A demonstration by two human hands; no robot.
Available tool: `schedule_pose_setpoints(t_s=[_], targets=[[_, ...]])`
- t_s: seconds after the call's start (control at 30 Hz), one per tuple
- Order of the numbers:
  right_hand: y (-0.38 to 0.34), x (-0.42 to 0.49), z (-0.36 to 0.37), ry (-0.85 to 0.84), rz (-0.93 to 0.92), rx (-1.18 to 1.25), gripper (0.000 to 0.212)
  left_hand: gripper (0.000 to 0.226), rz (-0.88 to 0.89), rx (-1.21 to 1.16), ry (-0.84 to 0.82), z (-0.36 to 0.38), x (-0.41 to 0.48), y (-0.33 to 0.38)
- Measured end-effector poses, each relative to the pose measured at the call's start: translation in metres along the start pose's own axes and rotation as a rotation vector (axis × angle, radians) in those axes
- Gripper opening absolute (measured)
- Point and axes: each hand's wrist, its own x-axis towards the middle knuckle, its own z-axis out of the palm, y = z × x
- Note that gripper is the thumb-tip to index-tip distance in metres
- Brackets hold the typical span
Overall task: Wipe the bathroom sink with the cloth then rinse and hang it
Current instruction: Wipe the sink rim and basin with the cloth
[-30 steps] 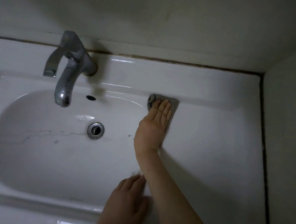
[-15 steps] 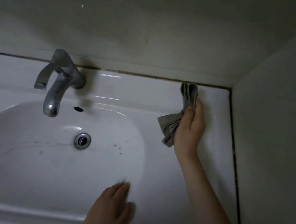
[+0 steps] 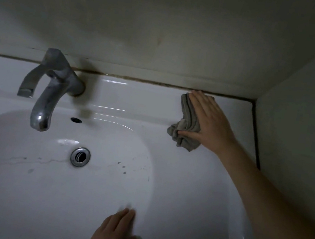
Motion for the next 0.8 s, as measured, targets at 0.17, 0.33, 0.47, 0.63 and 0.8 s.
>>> schedule_pose_setpoints(t_s=[0.17, 0.33, 0.47, 0.63, 0.8], targets=[[-0.016, 0.006, 0.012, 0.051, -0.031, -0.001, 0.099, 0.049, 0.061, 0.031, 0.094, 0.009, 0.002, -0.005], [-0.081, 0.052, 0.029, 0.089, -0.138, -0.014, 0.092, 0.055, 0.077, -0.018, 0.066, 0.003, 0.002, -0.003], [-0.130, 0.082, 0.043, 0.123, -0.163, -0.020, 0.091, 0.058, 0.074, -0.036, 0.061, 0.005, 0.003, -0.004], [-0.164, 0.101, 0.052, 0.098, -0.163, -0.058, 0.094, 0.056, 0.063, -0.031, 0.031, 0.008, 0.004, -0.007], [-0.206, 0.127, 0.060, 0.131, -0.162, -0.004, 0.087, 0.062, 0.039, -0.015, -0.047, 0.006, 0.002, -0.006]])
